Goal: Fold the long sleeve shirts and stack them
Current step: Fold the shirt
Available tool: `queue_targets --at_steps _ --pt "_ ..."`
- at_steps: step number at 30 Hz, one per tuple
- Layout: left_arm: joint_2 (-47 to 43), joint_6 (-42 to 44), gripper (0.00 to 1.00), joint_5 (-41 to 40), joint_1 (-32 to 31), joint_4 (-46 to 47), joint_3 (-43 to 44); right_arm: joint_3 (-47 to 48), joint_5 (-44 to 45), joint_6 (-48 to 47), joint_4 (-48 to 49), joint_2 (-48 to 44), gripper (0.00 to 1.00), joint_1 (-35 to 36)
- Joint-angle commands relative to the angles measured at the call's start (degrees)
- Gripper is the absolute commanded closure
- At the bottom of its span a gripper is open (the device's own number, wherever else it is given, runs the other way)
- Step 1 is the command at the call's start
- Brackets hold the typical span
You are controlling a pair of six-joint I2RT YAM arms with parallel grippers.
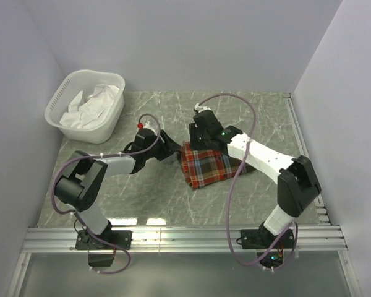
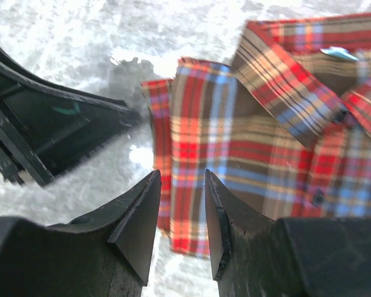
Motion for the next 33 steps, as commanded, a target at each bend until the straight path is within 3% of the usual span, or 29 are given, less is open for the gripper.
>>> queue_targets --at_steps 1,9,11,21,33 --pt "2.3 0.8 0.39 0.4 -0.3 3.0 3.9 4.1 -1.0 1.7 2.6 3.6 0.58 -0.8" --pt "9.4 0.3 0.46 0.0 -0.3 2.5 5.0 10.3 -0.3 2.8 3.4 10.8 0.53 -2.1" --pt "10.1 0.5 0.60 0.0 -0.3 2.8 4.6 13.0 -0.2 3.1 2.3 13.6 0.53 -2.1" --pt "12.0 1.5 0.89 0.3 -0.2 4.6 3.6 21.5 4.4 3.4 -1.9 24.3 0.51 -1.9" --pt "12.6 1.9 0.99 0.4 -0.2 5.4 3.2 26.1 10.5 1.8 -5.3 31.7 0.53 0.7"
